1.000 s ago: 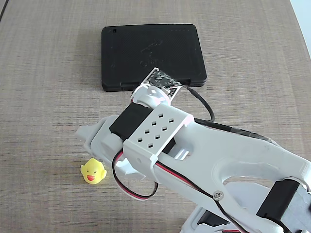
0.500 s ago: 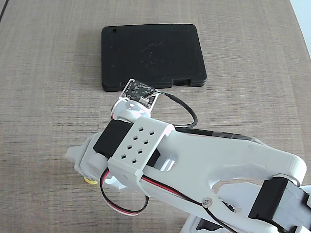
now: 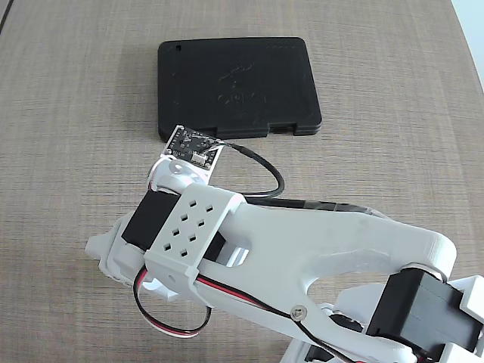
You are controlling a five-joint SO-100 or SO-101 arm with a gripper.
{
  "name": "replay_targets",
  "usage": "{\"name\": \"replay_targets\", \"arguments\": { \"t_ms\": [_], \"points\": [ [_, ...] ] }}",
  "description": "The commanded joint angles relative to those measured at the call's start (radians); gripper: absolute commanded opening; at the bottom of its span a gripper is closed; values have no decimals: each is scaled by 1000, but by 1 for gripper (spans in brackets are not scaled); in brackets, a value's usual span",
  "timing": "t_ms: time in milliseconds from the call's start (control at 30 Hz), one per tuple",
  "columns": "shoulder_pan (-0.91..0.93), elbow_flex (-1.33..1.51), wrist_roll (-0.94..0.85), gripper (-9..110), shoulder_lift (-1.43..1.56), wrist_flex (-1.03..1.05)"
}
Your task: Grasp a duck and put it on the black surface.
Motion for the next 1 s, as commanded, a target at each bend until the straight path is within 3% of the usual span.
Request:
{"name": "replay_targets", "arguments": {
  "t_ms": [0, 633, 967],
  "points": [
    [2, -44, -3, 39, 0, -12],
    [43, -40, -3, 38, -77, -81],
    [49, -38, -2, 17, -78, -87]
  ]
}}
